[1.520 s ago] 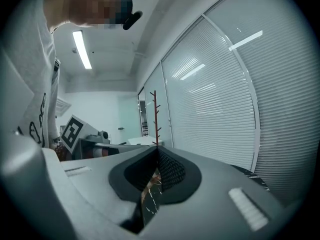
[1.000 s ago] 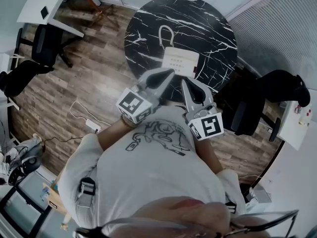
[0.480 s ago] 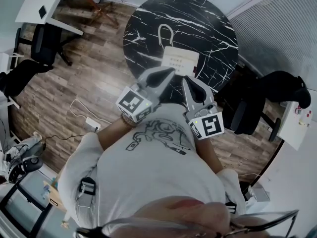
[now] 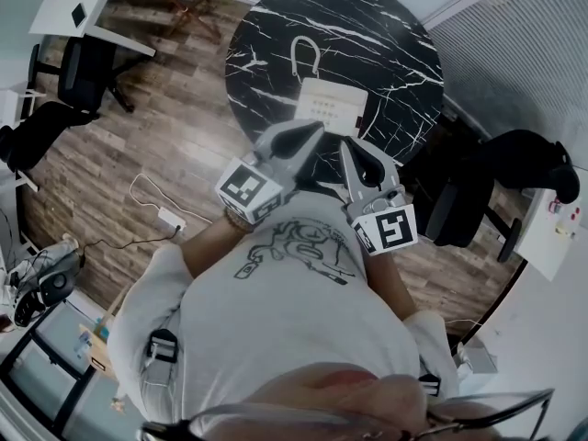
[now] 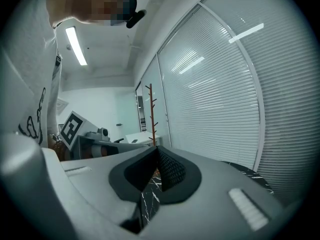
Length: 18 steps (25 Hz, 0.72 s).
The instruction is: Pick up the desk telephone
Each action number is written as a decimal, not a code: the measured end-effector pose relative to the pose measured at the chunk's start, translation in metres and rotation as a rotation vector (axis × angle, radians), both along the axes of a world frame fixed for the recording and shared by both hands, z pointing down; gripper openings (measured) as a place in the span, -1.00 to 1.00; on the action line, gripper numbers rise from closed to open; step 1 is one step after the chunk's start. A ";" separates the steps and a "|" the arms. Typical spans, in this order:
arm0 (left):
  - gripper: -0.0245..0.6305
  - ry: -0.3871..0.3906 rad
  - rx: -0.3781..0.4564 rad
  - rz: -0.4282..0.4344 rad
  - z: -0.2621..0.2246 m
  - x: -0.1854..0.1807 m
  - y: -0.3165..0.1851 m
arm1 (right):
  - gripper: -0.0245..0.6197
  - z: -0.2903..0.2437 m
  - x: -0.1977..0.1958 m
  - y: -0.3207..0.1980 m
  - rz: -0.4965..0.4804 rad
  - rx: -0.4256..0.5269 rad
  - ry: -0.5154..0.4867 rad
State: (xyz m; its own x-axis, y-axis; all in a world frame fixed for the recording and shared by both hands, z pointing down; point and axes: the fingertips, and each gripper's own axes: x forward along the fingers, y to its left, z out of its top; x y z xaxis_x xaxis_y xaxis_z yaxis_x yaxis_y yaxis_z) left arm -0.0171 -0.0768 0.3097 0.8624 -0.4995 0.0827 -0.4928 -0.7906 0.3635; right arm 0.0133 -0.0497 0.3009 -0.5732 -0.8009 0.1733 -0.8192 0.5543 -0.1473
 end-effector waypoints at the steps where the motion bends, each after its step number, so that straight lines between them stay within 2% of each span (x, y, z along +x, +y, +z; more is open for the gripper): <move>1: -0.92 -0.005 -0.004 -0.002 0.003 0.000 0.000 | -0.90 0.002 0.001 0.000 0.001 -0.002 0.001; 12: -0.86 -0.049 -0.027 -0.003 0.044 0.005 -0.016 | -0.90 0.043 0.015 -0.014 0.014 -0.049 0.029; 18: -0.72 -0.077 -0.074 -0.004 0.080 0.011 -0.030 | -0.77 0.079 0.026 -0.026 0.022 -0.096 0.039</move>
